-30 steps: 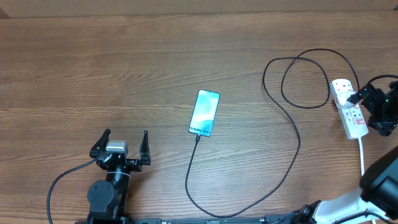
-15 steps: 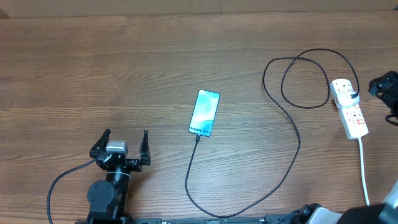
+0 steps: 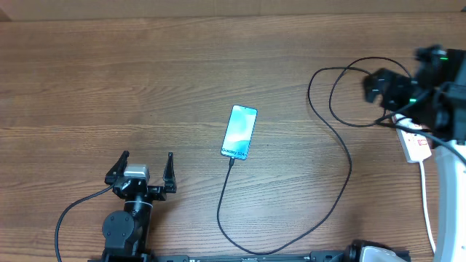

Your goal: Plug charger to phone and switch on socket

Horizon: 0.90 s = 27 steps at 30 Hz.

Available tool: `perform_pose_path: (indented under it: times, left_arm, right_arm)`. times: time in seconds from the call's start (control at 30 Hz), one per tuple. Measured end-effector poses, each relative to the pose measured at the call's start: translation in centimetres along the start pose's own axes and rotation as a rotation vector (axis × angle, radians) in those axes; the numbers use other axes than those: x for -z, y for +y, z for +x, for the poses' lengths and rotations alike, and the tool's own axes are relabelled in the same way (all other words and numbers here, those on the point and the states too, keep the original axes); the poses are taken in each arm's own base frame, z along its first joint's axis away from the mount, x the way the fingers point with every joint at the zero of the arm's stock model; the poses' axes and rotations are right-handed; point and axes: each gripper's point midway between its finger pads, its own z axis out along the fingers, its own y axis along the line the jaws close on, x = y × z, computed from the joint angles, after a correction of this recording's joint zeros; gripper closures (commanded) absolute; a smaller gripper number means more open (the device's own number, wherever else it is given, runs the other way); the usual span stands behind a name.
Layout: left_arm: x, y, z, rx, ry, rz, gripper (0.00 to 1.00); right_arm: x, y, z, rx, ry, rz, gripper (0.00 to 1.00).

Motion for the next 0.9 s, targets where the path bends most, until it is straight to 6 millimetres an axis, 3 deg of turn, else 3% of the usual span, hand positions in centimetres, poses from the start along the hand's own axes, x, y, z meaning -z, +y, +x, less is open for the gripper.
perform_pose_path:
  times: [0.17, 0.27, 0.9]
  left_arm:
    - [0.0, 0.0, 0.0, 0.0, 0.0, 0.0, 0.0]
    - [0.0, 0.0, 0.0, 0.0, 0.0, 0.0, 0.0]
    - [0.0, 0.0, 0.0, 0.0, 0.0, 0.0, 0.0]
  right_arm:
    - [-0.6, 4.1, 1.4, 0.093, 0.038, -0.074, 0.0]
    - [-0.6, 4.9, 1.7, 0.111, 0.043, -0.087, 0.0]
    - [0.5, 2.9, 0.5, 0.152, -0.032, 0.039, 0.0]
